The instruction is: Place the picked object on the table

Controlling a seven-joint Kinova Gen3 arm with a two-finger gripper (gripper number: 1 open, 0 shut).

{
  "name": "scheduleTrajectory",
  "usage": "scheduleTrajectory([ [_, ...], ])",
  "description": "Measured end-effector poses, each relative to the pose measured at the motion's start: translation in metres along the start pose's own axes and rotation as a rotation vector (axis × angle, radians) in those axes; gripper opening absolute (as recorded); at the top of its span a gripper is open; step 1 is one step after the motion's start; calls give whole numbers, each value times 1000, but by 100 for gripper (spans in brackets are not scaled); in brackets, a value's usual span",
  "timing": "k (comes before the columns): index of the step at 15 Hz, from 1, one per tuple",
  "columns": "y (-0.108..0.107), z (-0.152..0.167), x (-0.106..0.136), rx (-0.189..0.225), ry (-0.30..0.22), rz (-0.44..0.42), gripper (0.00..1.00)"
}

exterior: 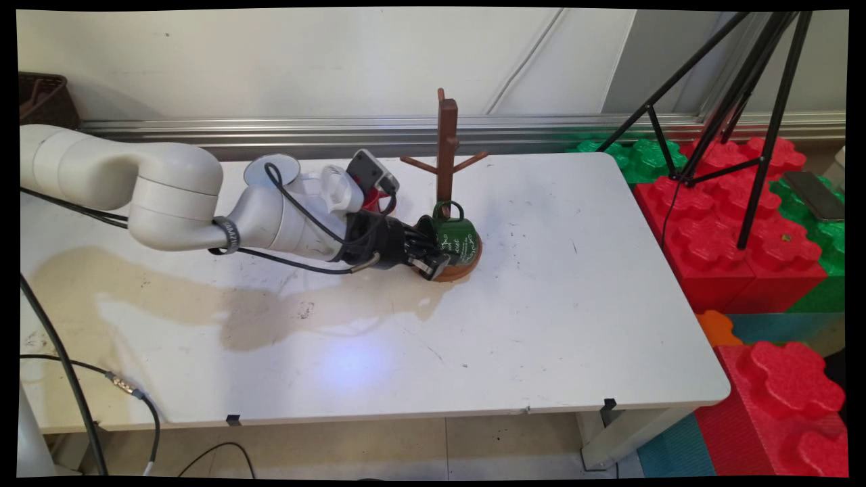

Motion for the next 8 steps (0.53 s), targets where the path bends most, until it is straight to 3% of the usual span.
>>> scheduleTrajectory([
  [8,6,-22,0,8,29,-28,0],
])
